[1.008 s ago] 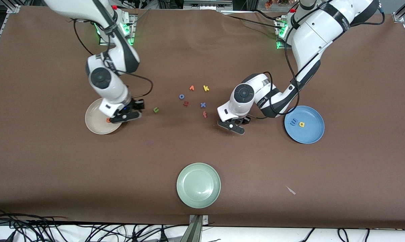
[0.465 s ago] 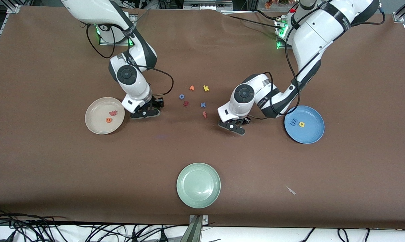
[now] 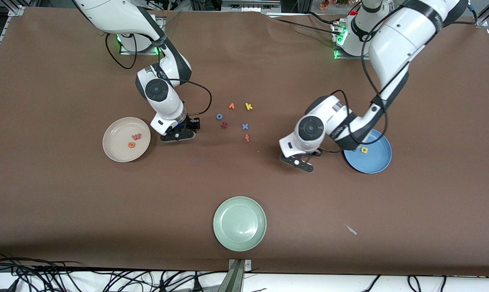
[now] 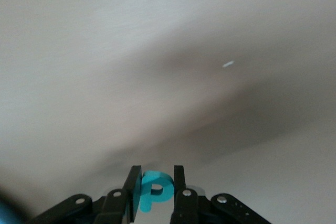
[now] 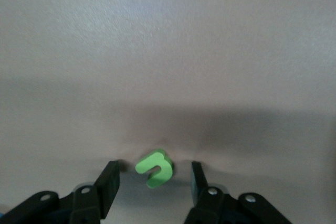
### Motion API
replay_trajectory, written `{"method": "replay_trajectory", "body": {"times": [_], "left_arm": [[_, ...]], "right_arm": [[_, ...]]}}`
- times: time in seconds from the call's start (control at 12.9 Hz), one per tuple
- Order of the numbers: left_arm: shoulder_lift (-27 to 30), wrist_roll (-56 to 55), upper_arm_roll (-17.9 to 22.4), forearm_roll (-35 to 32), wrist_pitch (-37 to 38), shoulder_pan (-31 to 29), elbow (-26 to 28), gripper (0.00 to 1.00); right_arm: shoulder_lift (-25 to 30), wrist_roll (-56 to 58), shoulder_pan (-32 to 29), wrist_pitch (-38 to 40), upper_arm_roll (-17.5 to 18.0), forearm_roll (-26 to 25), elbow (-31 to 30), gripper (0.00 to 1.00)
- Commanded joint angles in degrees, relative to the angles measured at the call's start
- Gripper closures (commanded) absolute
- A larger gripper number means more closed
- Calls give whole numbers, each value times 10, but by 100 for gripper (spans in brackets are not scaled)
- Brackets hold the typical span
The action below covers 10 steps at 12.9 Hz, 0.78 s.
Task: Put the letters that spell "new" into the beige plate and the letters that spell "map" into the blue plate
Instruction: 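Place the P on the blue plate while the right gripper carries the u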
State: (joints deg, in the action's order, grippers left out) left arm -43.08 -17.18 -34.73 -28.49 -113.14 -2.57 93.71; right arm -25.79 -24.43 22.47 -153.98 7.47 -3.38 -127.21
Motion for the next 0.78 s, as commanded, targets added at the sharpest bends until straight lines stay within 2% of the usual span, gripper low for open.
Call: {"method": "replay_trajectory", "body": {"times": [0.0,0.31,0.39,0.54,0.62,0.7], "left_arm": [[8,92,-6,18,96,-30,-43,81],[7,250,-2,8,140,-112,-49,81],[7,287,0,5,141,-131,-48,81],[5,339,10,4,143,-157,-42,77],[5,353,19,5,143,-158,-42,47],[5,355,24,5,144,-159,-41,0]], "right_arm": [[6,-7,3,-12,-2,-2,-10,40],[6,2,2,-12,-3,-7,-10,71],[8,4,2,-8,-3,-7,-10,76],[24,29,-1,-2,-10,-7,-7,76],[37,45,-4,33,-17,-6,-1,76],[50,70,-8,73,-24,-3,15,76]]}}
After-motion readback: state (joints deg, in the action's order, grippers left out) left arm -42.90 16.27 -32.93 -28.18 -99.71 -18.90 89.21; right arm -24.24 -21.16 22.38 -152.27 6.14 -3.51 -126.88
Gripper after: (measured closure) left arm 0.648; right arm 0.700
